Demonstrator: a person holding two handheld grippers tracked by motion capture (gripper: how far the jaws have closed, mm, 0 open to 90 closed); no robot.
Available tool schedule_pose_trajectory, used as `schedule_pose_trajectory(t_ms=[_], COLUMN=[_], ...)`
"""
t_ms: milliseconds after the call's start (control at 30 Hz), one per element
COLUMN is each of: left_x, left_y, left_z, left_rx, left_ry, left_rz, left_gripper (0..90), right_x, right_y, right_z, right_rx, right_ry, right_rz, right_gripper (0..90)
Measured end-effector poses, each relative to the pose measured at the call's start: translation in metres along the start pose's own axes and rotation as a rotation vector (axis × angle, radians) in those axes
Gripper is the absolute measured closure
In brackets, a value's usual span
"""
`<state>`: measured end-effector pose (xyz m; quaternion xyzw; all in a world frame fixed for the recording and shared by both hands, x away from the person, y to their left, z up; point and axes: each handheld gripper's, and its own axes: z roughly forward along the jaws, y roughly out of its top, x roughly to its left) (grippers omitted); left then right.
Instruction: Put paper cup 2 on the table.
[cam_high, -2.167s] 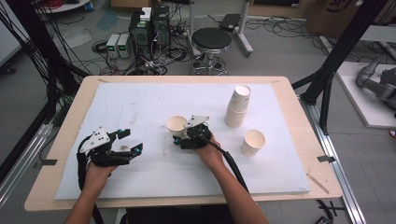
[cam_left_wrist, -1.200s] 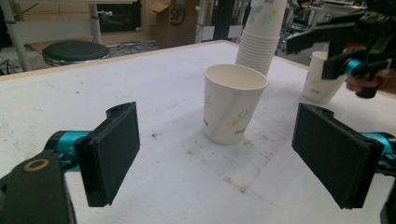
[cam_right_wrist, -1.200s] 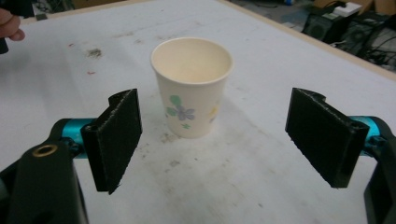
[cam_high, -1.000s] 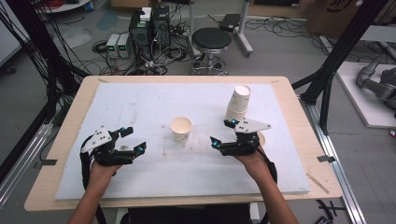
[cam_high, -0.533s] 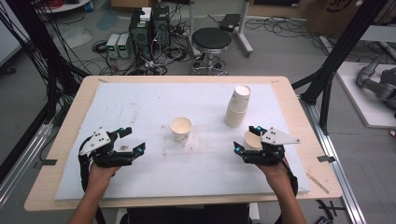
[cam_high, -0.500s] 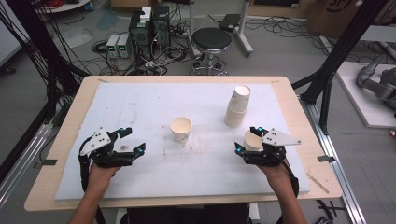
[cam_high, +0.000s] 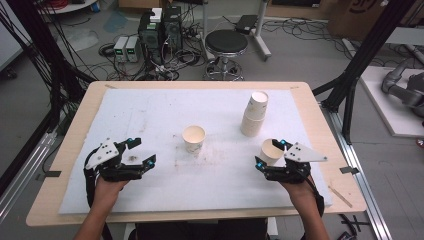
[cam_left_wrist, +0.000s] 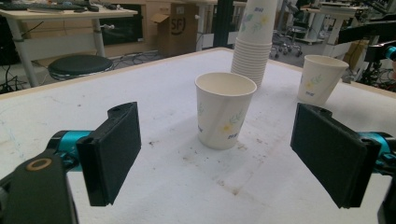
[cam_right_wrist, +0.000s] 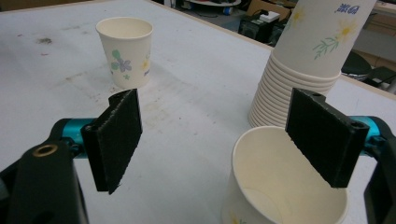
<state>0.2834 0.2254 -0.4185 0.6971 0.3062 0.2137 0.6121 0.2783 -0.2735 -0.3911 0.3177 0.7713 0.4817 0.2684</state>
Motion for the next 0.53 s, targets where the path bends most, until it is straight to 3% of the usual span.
schedule_pose_trajectory(t_ms=[533], left_x=[0.0016], left_y=[-0.0023], left_z=[0.0002], left_rx=[0.009], left_ry=[0.012], left_rz=[-0.005], left_gripper=[16.1], right_x=[-0.0006], right_y=[-0.0036], right_z=[0.0018], right_rx=[0.005], right_ry=[0.009], right_rz=[-0.007], right_gripper=[19.2])
